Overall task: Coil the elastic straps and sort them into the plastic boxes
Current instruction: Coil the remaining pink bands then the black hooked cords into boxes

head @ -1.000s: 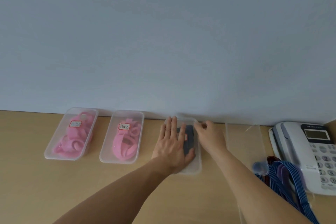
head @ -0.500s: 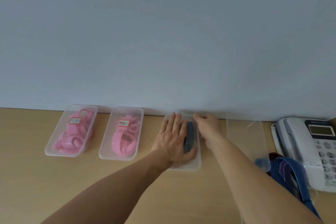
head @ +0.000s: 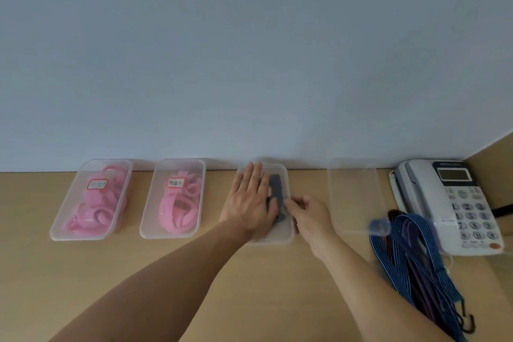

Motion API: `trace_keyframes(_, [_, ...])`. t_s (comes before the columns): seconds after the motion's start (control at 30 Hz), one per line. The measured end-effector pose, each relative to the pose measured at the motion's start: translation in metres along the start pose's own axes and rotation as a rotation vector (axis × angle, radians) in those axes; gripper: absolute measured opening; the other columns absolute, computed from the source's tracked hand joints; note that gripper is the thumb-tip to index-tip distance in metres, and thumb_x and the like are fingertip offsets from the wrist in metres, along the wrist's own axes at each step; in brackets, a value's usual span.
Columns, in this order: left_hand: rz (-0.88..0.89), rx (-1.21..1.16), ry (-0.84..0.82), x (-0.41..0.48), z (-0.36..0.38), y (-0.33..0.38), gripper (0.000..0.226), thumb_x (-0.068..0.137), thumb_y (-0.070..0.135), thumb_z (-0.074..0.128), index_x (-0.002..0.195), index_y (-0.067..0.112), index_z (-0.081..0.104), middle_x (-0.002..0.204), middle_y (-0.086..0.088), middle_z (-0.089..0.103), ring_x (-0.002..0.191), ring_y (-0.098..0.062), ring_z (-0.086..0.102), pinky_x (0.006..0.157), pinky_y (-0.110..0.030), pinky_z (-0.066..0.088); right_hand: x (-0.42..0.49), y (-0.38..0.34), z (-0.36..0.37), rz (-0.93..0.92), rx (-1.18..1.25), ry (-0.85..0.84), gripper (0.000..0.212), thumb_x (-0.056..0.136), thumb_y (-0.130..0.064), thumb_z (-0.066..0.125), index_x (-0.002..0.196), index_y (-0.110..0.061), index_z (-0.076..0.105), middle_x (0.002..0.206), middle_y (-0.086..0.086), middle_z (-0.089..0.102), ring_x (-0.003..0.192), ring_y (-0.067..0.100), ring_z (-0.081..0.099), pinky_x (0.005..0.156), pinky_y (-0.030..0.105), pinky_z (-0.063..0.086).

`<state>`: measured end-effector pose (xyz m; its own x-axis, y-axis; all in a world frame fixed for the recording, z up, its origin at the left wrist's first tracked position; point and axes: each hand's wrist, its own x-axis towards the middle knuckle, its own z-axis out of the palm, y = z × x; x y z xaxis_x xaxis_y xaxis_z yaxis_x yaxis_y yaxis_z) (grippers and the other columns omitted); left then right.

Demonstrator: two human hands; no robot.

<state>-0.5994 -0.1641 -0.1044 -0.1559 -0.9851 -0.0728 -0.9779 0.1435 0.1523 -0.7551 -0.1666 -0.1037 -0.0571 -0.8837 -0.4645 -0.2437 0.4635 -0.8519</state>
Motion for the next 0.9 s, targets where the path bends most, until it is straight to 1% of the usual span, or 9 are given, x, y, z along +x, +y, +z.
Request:
trace_keyframes(0.07, [0.001,-0.006,0.0,0.0,0.0,0.0,0.079,0.09,0.049,-0.002,0.157,0.008,0.01,0.165,-0.015,-0.002,0.152,-0.028,-0.01,0.123,-0.042,-0.009,-0.014,0.014,-0.005,0.045,0.1,-0.053,0.02,0.091,-0.025,0.069,0.077,-0.011,0.065,0.061,0.012,0.062,0.048,0.024,0.054,0.045,0.032,0.043])
trace_keyframes(0.2, [-0.005,-0.001,-0.024,0.001,-0.001,0.0,0.073,0.096,0.048,0.008,0.157,0.007,0.006,0.165,-0.016,-0.006,0.152,-0.029,-0.012,0.123,-0.043,-0.008,-0.02,0.019,-0.001,0.037,0.109,0.035,0.031,0.091,-0.024,0.069,0.068,-0.007,0.057,0.047,0.004,0.052,0.037,0.021,0.045,0.04,0.028,0.038])
trace_keyframes(0.3, [0.033,-0.033,-0.085,-0.001,-0.007,-0.002,0.084,0.095,0.062,0.007,0.156,0.007,-0.005,0.163,-0.016,-0.017,0.149,-0.028,-0.023,0.122,-0.044,-0.012,-0.021,0.016,0.0,0.002,0.072,0.065,0.03,0.091,-0.026,0.069,0.068,-0.008,0.059,0.047,0.003,0.054,0.036,0.02,0.047,0.04,0.029,0.039])
trace_keyframes(0.4, [0.126,-0.002,-0.132,-0.013,-0.008,-0.003,0.11,0.076,0.087,-0.005,0.153,0.009,-0.018,0.158,-0.013,-0.03,0.144,-0.028,-0.035,0.12,-0.048,-0.017,-0.022,0.016,0.001,-0.02,-0.001,0.1,0.026,0.09,-0.028,0.07,0.072,-0.01,0.064,0.049,-0.001,0.058,0.037,0.017,0.05,0.044,0.03,0.043])
trace_keyframes(0.47, [0.171,0.069,-0.177,-0.02,-0.004,-0.006,0.118,0.071,0.093,0.0,0.151,0.01,-0.023,0.155,-0.014,-0.035,0.141,-0.03,-0.039,0.118,-0.049,-0.02,-0.023,0.016,0.003,-0.01,0.046,0.089,0.027,0.089,-0.027,0.071,0.075,-0.006,0.064,0.048,0.001,0.057,0.037,0.017,0.049,0.043,0.029,0.044])
trace_keyframes(0.63, [0.226,0.104,-0.209,-0.014,-0.002,-0.011,0.126,0.064,0.099,0.008,0.147,0.011,-0.027,0.156,-0.014,-0.034,0.142,-0.032,-0.037,0.119,-0.052,-0.017,-0.029,0.026,0.001,-0.017,0.13,0.026,0.017,0.093,-0.023,0.066,0.085,-0.008,0.065,0.056,0.005,0.059,0.041,0.019,0.052,0.042,0.026,0.045])
trace_keyframes(0.73, [0.227,0.101,-0.201,-0.013,0.002,-0.012,0.126,0.063,0.101,0.01,0.144,0.013,-0.029,0.151,-0.011,-0.038,0.141,-0.031,-0.039,0.116,-0.049,-0.024,-0.032,0.033,0.0,-0.021,0.158,-0.013,0.012,0.094,-0.022,0.065,0.095,-0.011,0.067,0.066,0.009,0.063,0.047,0.021,0.056,0.047,0.03,0.048])
trace_keyframes(0.83, [0.21,0.101,-0.203,-0.011,0.002,-0.012,0.124,0.064,0.101,0.009,0.144,0.014,-0.03,0.15,-0.009,-0.04,0.139,-0.03,-0.042,0.11,-0.044,-0.03,-0.03,0.03,0.001,-0.041,0.11,0.016,0.009,0.094,-0.022,0.065,0.093,-0.013,0.067,0.059,0.007,0.065,0.044,0.021,0.055,0.046,0.03,0.047])
trace_keyframes(0.9, [0.189,0.111,-0.198,-0.008,0.001,-0.012,0.115,0.075,0.094,0.011,0.147,0.013,-0.028,0.153,-0.01,-0.038,0.14,-0.03,-0.04,0.112,-0.045,-0.028,-0.026,0.024,0.001,-0.045,0.085,0.03,0.009,0.094,-0.02,0.064,0.09,-0.013,0.068,0.054,0.004,0.063,0.042,0.02,0.054,0.044,0.029,0.046])
